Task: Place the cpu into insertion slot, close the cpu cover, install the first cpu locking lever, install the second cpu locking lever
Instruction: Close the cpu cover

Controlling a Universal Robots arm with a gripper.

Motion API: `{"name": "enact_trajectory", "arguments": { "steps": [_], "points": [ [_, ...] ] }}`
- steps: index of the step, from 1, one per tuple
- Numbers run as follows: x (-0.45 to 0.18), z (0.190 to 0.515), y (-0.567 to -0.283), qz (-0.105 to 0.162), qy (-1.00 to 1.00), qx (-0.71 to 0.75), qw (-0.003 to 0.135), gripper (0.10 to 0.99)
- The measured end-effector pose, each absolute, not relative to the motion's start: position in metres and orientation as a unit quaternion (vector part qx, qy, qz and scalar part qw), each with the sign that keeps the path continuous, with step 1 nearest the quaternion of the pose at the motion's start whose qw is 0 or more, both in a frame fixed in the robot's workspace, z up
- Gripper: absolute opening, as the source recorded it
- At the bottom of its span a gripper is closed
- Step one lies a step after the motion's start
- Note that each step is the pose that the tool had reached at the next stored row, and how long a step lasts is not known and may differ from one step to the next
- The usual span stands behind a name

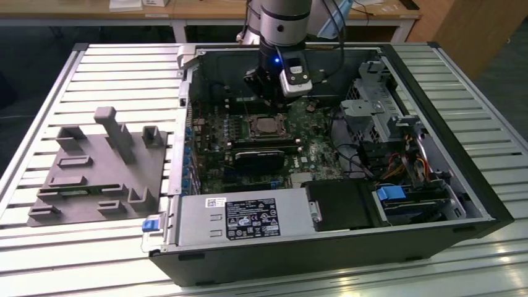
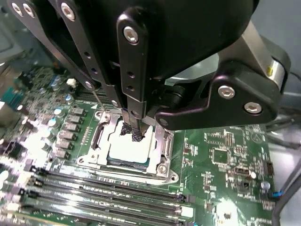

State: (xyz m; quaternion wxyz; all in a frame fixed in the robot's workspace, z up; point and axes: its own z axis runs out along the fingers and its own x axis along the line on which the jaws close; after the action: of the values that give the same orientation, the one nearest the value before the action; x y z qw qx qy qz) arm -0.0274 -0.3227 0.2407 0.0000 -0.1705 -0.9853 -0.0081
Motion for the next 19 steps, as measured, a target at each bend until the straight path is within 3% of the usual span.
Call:
{"name": "enact_trajectory", "arguments": {
  "steps": [9,19],
  "points": [
    [-0.0274,0.2405,-0.3226,-0.015,-0.994,-0.104,0.001,0.102],
    [-0.0278,0.2387,-0.326,-0.025,-0.997,-0.079,-0.007,0.102]
  ]
}}
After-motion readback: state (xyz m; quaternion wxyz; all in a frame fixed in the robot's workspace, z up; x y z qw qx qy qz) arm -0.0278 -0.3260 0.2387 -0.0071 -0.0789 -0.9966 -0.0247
